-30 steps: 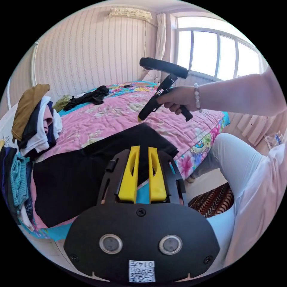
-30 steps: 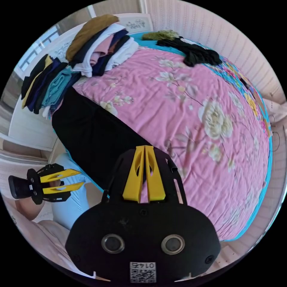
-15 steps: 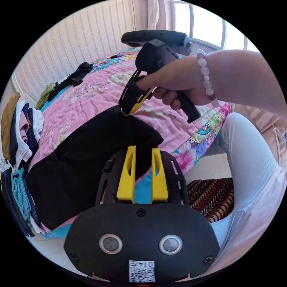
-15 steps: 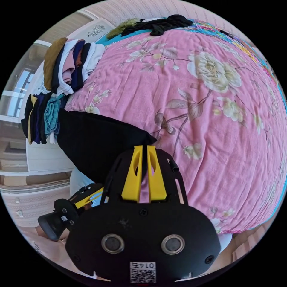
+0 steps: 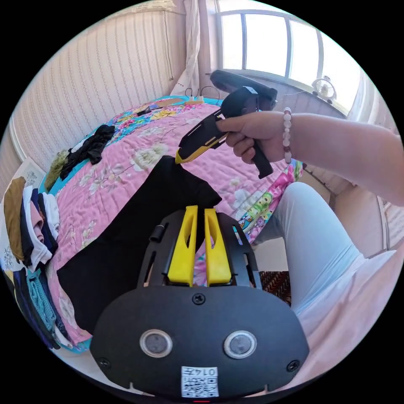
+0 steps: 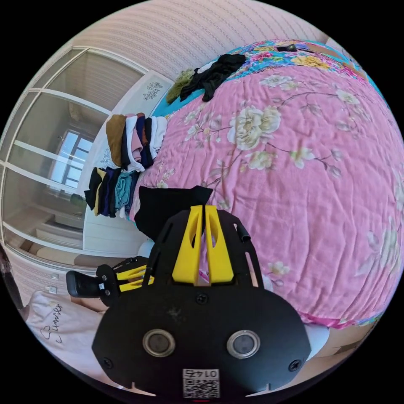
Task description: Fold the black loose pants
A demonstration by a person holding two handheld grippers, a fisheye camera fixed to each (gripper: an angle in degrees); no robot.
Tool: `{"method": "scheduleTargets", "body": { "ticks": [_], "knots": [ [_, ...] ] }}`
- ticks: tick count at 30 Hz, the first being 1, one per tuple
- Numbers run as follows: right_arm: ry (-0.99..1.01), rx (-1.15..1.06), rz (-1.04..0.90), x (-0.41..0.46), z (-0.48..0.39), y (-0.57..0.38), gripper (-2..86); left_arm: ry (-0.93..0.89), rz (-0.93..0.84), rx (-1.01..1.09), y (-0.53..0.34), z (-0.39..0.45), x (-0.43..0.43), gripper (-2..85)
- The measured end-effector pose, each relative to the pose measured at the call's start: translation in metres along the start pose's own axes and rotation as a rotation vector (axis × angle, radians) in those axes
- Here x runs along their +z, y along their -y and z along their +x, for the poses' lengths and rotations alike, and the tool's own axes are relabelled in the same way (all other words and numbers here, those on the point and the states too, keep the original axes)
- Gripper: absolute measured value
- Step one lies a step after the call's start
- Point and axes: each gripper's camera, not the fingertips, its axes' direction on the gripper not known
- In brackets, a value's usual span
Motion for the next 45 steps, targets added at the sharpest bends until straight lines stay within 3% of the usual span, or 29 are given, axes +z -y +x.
{"method": "scheduleTargets", "body": {
  "ticks": [8,13,20,26,31,36,45],
  "knots": [
    [0.031,0.095,0.122,-0.122,0.036,-0.067,0.4,-0.219,0.144,0.060,0.009,0.032,-0.008,2.5],
    [0.084,-0.056,0.119,-0.123,-0.010,-0.058,0.5,-0.274,0.218,-0.184,-0.030,-0.021,-0.038,2.7],
    [0.264,-0.253,0.044,-0.059,-0.102,-0.017,0.6,-0.139,0.324,-0.484,-0.119,-0.098,-0.082,2.7],
    [0.156,-0.371,-0.068,0.026,-0.183,0.015,1.1,-0.107,0.315,-0.749,-0.184,-0.166,-0.086,2.0],
    [0.091,-0.389,-0.115,0.102,-0.219,0.034,2.9,-0.035,0.221,-0.799,-0.219,-0.212,-0.074,0.2],
    [0.070,-0.413,-0.134,0.129,-0.218,0.028,3.9,-0.059,0.080,-1.087,-0.285,-0.270,-0.056,-0.9],
    [0.001,-0.323,-0.262,0.139,-0.135,-0.074,4.8,-0.036,0.078,-0.926,-0.271,-0.308,-0.031,-0.9]
  ]
}}
